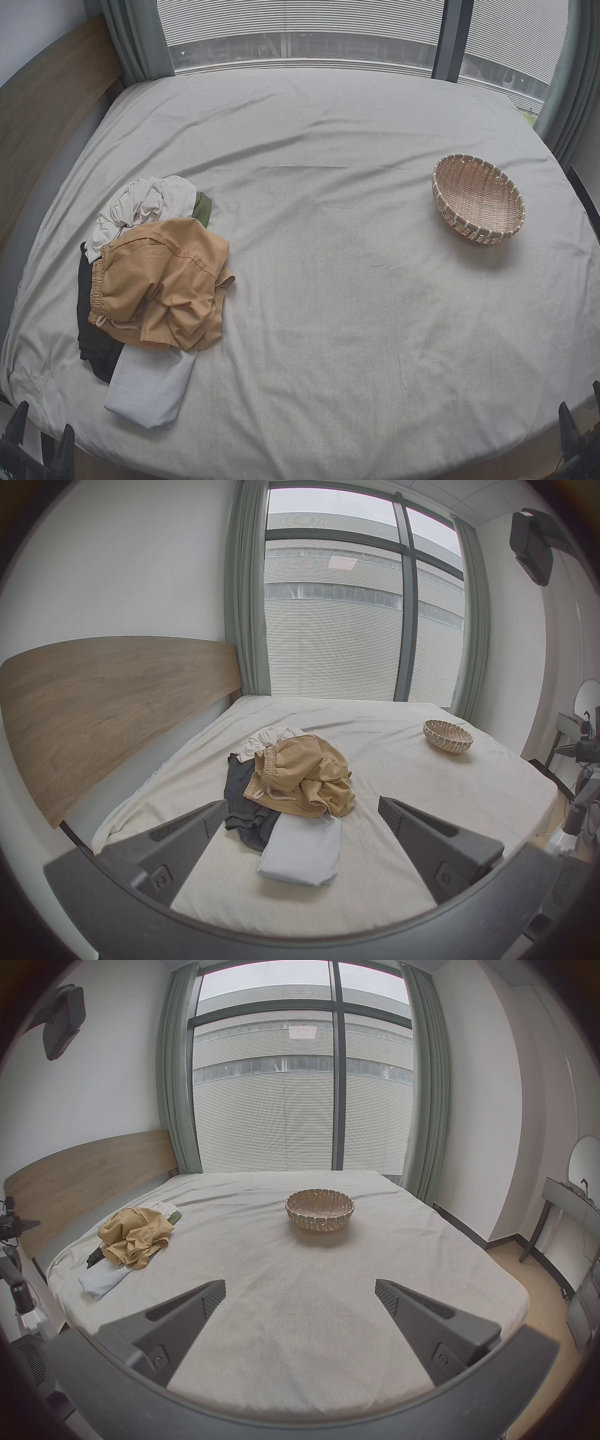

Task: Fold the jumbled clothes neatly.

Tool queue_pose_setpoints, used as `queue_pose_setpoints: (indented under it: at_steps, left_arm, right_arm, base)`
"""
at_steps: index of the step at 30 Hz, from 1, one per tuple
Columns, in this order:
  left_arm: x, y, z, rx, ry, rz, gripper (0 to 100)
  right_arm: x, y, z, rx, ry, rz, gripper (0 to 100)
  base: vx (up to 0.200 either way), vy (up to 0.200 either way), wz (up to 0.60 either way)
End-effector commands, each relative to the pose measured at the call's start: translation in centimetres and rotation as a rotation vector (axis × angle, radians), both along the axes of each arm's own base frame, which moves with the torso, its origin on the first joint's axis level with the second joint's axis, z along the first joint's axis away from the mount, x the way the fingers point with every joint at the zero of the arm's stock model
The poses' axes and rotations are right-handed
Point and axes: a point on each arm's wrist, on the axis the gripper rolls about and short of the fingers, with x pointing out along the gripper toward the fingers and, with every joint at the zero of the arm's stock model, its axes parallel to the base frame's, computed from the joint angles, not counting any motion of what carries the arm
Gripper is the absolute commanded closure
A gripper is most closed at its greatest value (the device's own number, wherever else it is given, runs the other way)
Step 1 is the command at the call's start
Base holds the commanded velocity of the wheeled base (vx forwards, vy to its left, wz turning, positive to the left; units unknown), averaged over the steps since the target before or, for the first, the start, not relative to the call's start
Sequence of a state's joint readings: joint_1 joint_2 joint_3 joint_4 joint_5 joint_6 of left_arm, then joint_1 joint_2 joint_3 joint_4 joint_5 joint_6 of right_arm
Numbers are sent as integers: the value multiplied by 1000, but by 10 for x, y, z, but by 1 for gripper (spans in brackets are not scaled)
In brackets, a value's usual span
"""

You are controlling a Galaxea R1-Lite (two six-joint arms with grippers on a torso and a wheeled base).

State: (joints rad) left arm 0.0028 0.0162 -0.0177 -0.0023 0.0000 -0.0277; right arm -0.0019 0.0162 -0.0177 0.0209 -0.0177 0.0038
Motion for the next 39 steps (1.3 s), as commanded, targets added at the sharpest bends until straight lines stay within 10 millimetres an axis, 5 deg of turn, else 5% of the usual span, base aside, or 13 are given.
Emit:
queue_pose_setpoints:
  at_steps: [1, 6, 10, 13, 18, 27, 39]
  left_arm:
    - [0, 0, -5, -2, 1, 8, 0]
    - [-12, 0, 53, -7, -122, 14, 0]
    - [-4, 0, 76, -58, -88, -25, 0]
    - [9, 0, 97, -179, -34, -97, 0]
    - [61, -4, 144, -370, 108, -119, 0]
    - [125, 0, 148, -383, 227, -36, 0]
    - [157, 37, 126, -517, 373, -57, 0]
  right_arm:
    - [0, 0, -3, 1, -7, -2, 0]
    - [0, 0, -3, 1, -10, 0, 0]
    - [0, 0, -3, 1, -10, -2, 0]
    - [0, 0, -3, 2, -10, 0, 0]
    - [0, 0, -3, 2, -12, 0, 0]
    - [0, 0, -3, 4, -10, 0, 0]
    - [0, 0, -3, 2, -16, 0, 0]
  base:
    - [0, 0, 0]
    - [0, 0, 0]
    - [0, 0, 0]
    - [0, 0, 0]
    - [0, 0, 0]
    - [0, 0, 0]
    - [0, 0, 0]
